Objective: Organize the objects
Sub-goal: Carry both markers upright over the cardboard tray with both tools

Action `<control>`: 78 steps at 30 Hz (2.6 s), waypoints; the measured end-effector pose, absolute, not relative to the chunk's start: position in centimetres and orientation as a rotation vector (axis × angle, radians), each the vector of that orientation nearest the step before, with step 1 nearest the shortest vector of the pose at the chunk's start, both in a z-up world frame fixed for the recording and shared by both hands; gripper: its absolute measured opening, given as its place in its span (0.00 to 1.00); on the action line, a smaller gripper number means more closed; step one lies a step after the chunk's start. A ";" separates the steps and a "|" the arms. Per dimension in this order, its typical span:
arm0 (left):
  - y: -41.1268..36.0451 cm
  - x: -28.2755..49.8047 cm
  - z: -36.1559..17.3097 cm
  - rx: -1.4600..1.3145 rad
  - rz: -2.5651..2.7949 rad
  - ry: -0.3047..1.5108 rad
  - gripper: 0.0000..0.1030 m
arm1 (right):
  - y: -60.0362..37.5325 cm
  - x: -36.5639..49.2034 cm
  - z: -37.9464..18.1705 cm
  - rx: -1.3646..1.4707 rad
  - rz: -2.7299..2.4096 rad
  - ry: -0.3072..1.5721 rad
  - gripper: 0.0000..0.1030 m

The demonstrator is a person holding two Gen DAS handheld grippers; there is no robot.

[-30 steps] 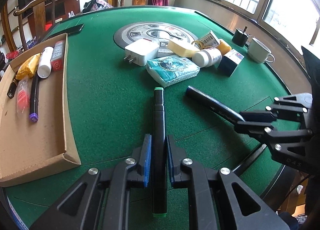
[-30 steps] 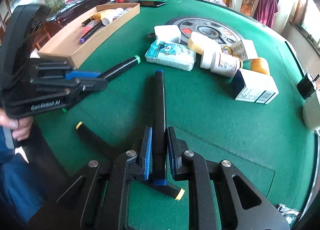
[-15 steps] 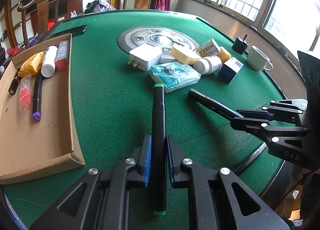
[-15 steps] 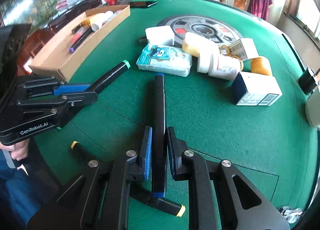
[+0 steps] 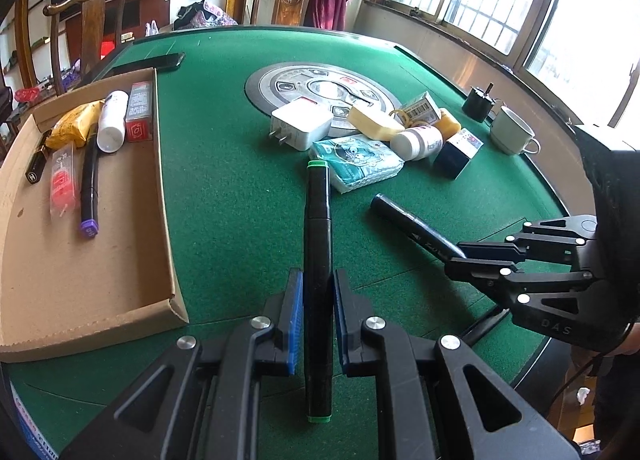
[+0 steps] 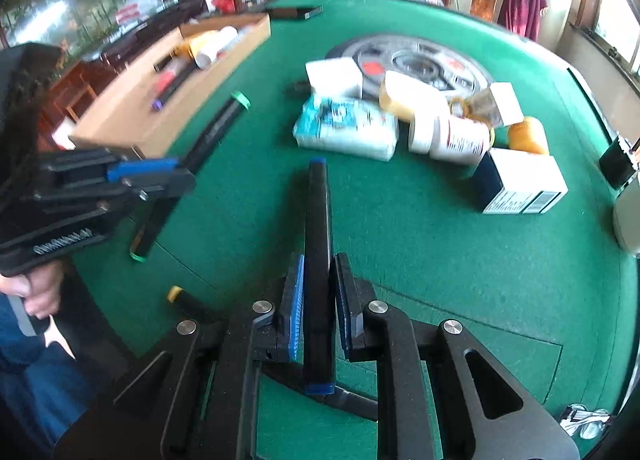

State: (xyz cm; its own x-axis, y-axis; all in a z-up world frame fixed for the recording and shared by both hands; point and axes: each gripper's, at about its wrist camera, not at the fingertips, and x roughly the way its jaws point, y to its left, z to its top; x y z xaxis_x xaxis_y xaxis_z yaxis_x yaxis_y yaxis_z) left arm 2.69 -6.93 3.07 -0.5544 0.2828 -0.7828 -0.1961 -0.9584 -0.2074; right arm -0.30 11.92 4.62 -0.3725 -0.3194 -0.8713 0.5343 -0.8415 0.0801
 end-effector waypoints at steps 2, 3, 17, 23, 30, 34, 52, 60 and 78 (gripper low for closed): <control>-7.0 2.7 3.0 -1.310 2.547 -0.143 0.13 | 11.8 -0.5 4.3 1.357 -2.219 0.302 0.14; -7.0 2.6 3.0 -1.310 2.547 -0.144 0.13 | 11.5 -0.7 4.2 1.365 -2.214 0.315 0.14; -7.6 2.7 3.2 -1.294 2.544 -0.192 0.13 | 10.7 -1.2 5.2 1.313 -2.259 0.306 0.14; -8.8 3.4 4.5 -1.235 2.578 -0.247 0.13 | 10.7 -0.5 7.5 1.239 -2.274 0.223 0.14; -10.7 4.7 6.6 -1.134 2.623 -0.311 0.13 | 9.0 0.1 8.7 1.170 -2.277 0.166 0.14; -12.7 5.7 8.3 -1.068 2.648 -0.365 0.13 | 7.5 0.3 9.5 1.146 -2.262 0.153 0.14; -26.1 5.5 9.6 -1.056 2.854 -0.619 0.13 | -3.5 -1.0 12.8 1.046 -2.136 0.103 0.14; -29.8 2.8 7.1 -1.190 2.864 -0.694 0.13 | -8.6 -4.2 11.7 1.146 -2.031 0.028 0.14; -32.7 -3.7 3.9 -1.480 2.809 -0.623 0.13 | -18.0 -11.4 5.1 1.423 -1.909 -0.173 0.15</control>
State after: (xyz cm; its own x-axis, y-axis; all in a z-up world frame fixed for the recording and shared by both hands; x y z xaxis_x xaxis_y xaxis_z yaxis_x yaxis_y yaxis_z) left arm -3.67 -32.71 3.90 -0.5780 0.0946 -0.8106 0.2573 -0.9215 -0.2909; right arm -11.40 -17.99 5.10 -0.1146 -0.6223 -0.7743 0.4734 -0.7195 0.5082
